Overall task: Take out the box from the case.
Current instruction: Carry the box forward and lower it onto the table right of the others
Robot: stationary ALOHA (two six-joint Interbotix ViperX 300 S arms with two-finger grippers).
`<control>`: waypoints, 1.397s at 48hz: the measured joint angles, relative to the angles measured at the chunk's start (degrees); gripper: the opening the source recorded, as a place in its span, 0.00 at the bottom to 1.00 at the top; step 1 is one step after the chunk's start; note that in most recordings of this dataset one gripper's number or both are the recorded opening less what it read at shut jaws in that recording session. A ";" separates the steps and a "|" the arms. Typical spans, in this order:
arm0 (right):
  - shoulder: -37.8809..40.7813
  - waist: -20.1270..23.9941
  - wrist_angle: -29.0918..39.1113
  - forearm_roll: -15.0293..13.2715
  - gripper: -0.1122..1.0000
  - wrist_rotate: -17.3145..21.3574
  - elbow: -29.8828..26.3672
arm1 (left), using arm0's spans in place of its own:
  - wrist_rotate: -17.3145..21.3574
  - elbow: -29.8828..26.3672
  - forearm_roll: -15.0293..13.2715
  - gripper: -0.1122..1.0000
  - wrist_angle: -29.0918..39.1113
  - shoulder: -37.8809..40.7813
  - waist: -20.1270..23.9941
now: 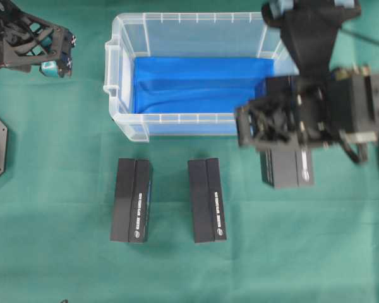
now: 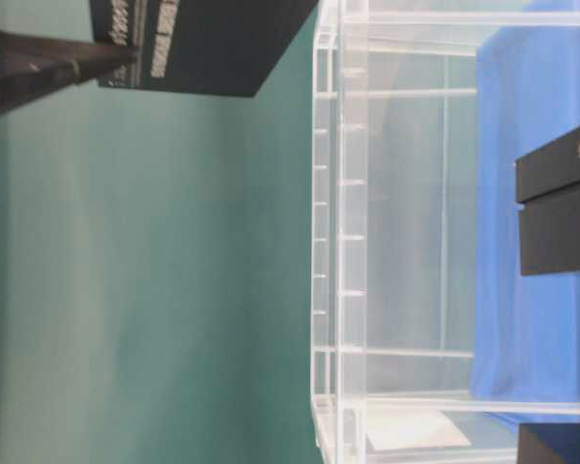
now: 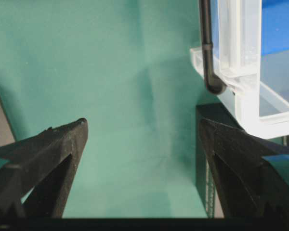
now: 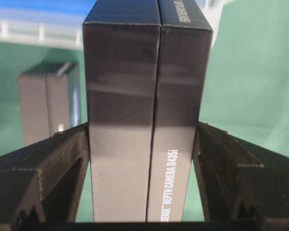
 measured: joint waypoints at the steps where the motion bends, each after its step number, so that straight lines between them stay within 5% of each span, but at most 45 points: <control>1: 0.00 0.88 0.00 0.00 0.69 0.88 -0.09 | 0.00 0.00 0.00 0.98 0.00 -0.09 0.00; 17: 2.29 8.26 2.29 0.09 0.69 6.15 -3.69 | 0.00 0.00 0.00 0.98 0.00 -0.09 0.00; 41: 3.69 8.96 3.69 0.18 0.69 6.33 -5.45 | -0.18 0.00 0.00 0.98 0.00 -0.09 0.00; 55: 3.78 8.96 0.79 0.44 0.69 6.77 -0.35 | -0.18 0.00 0.00 0.98 0.00 -0.09 0.00; 67: 3.87 9.05 -8.88 2.81 0.69 8.70 8.96 | -0.09 0.09 0.00 0.98 0.00 -0.09 0.00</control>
